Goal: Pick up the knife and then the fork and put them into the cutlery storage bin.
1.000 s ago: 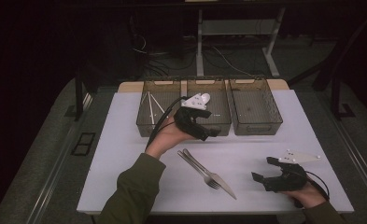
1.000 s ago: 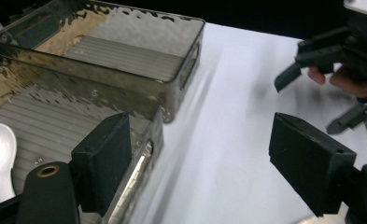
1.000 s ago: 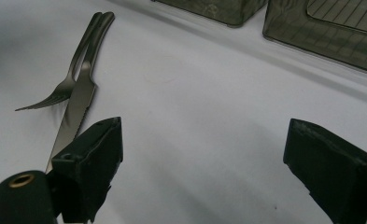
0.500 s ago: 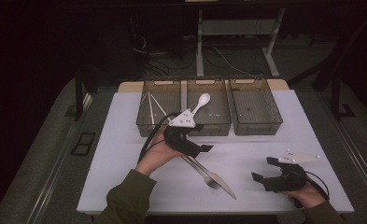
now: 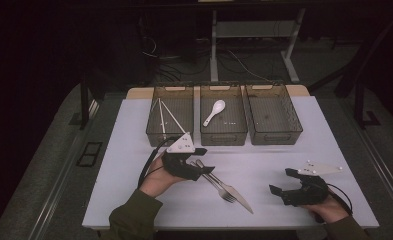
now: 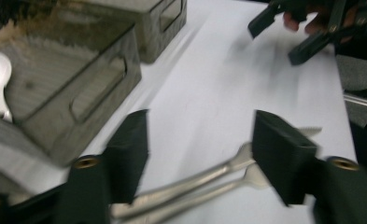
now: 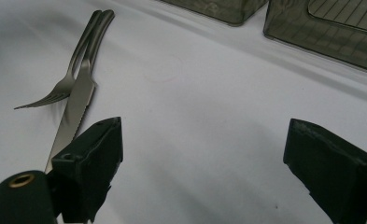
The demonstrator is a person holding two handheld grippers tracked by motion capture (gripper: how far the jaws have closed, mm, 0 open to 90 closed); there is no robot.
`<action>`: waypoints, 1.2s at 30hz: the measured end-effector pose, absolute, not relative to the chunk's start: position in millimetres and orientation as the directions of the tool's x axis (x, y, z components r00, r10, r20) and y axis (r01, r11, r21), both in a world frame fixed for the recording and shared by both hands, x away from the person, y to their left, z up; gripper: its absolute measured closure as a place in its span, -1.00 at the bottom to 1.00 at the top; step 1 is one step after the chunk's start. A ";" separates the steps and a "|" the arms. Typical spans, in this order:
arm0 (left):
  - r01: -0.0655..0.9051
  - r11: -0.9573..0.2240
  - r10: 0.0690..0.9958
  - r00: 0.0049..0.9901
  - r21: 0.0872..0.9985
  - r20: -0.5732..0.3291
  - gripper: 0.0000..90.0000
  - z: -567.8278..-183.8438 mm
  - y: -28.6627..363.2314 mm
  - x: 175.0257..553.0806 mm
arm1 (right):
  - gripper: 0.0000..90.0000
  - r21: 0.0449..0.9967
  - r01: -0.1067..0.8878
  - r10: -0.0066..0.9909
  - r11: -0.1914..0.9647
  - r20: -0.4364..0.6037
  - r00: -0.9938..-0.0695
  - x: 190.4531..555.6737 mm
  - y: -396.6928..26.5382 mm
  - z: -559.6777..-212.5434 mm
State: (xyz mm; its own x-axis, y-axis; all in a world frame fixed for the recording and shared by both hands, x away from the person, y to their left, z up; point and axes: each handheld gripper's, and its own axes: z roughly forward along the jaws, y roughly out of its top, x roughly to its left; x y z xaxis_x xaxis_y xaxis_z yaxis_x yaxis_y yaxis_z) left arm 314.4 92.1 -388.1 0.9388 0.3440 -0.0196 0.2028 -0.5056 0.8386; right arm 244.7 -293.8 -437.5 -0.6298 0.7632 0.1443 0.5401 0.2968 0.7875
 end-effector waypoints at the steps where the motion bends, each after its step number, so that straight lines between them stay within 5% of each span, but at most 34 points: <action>1: 0.210 -0.511 0.352 0.936 0.834 -0.020 0.01 -391.1 94.3 315.2 | -0.73 0.787 0.541 0.764 0.297 0.144 -0.629 244.6 -293.6 -437.4; 7: 0.235 -0.559 0.378 0.926 0.795 -0.008 0.55 -408.5 98.5 328.0 | -0.73 0.786 0.543 0.766 0.296 0.145 -0.627 245.1 -294.2 -438.0; 15: 0.246 -0.631 0.363 0.932 0.736 -0.001 0.90 -428.5 88.9 338.6 | -0.73 0.783 0.545 0.768 0.299 0.142 -0.624 245.5 -293.9 -438.3; 36: 0.184 -0.680 0.274 0.962 0.710 0.013 0.98 -442.1 73.9 337.2 | -0.73 0.785 0.545 0.769 0.294 0.144 -0.623 245.3 -294.5 -438.0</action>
